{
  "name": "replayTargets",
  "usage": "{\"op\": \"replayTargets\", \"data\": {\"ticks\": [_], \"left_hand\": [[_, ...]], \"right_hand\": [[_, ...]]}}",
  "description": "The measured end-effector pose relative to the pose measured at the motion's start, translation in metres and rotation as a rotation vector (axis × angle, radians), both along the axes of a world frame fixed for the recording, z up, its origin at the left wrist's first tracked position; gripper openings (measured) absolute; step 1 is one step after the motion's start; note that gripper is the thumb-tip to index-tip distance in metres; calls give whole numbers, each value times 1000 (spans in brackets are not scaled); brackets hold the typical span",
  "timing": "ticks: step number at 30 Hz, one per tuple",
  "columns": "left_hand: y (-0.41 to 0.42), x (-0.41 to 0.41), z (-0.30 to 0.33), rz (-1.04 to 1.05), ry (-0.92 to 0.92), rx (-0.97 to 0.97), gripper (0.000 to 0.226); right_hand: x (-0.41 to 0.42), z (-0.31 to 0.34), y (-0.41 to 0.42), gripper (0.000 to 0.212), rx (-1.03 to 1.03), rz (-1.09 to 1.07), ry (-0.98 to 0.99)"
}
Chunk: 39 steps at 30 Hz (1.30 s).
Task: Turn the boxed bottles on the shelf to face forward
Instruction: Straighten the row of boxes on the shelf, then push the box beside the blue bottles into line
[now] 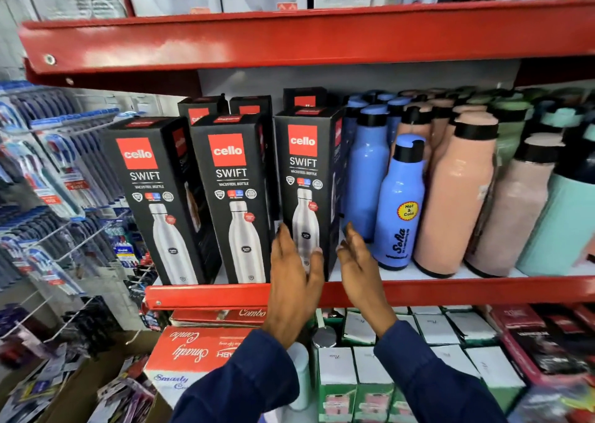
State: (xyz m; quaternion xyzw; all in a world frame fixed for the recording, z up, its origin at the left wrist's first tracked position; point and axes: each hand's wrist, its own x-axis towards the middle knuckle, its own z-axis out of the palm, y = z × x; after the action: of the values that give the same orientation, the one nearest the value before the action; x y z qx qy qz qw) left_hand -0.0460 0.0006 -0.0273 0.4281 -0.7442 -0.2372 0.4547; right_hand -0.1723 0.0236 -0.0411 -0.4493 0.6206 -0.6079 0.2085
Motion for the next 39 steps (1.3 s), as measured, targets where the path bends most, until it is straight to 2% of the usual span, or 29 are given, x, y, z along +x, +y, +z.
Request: {"op": "replayTargets", "data": {"ticks": [6,19,39], "left_hand": [[2,-8,0,36,9,-9,76],[13,-9,3,17,14,-53,62],[20,3,-14,-15,64,-73,63]], "right_hand": [[-1,-1,-5,54,-38,59,35],[-9,-3,-2,56,-19,95,6],[-11,-8,8,64,12,89,47]]}}
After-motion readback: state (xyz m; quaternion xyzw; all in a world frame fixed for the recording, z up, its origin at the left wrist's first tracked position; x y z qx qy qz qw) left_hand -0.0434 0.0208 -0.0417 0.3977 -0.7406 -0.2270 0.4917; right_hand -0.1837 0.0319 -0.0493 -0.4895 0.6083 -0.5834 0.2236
